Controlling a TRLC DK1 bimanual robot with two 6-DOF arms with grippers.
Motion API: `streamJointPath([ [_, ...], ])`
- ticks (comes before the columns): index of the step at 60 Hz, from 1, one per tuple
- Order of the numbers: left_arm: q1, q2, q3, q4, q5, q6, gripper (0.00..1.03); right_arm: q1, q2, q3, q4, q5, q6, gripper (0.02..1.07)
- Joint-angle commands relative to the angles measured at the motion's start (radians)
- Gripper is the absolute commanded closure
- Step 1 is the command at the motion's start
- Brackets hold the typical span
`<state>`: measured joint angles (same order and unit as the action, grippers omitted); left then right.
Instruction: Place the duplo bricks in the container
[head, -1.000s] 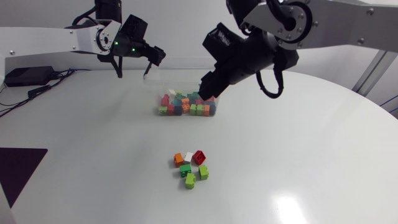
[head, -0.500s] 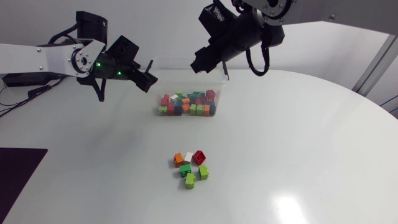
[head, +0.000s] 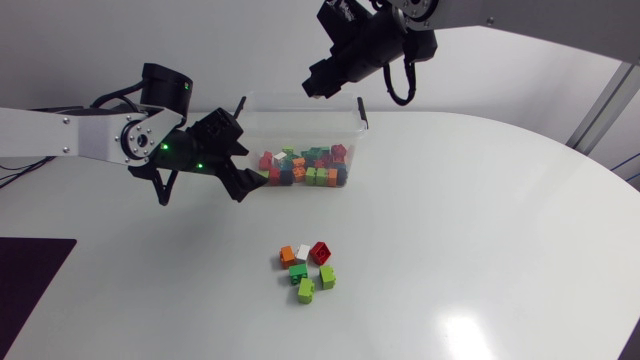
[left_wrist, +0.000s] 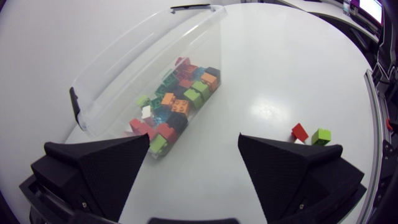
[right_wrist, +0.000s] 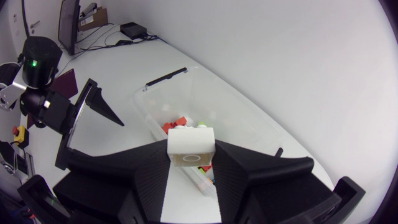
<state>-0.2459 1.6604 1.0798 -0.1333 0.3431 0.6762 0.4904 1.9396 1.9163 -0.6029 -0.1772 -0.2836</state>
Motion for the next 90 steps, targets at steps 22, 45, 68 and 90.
streamJointPath([
  [22,-0.047,-0.039,-0.13,-0.089,0.057,0.212,0.04,-0.041,0.165,0.187,0.0,-0.03,0.034,0.78],
  [45,-0.101,-0.014,-0.181,-0.181,0.074,0.339,0.05,-0.073,0.378,0.486,-0.103,-0.038,0.064,0.37],
  [68,-0.165,0.082,-0.158,-0.189,0.074,0.327,0.05,-0.069,0.265,0.346,-0.121,-0.033,0.058,0.06],
  [90,-0.208,0.164,-0.1,-0.201,0.022,0.275,0.06,-0.058,0.036,-0.005,-0.04,-0.033,0.035,0.06],
])
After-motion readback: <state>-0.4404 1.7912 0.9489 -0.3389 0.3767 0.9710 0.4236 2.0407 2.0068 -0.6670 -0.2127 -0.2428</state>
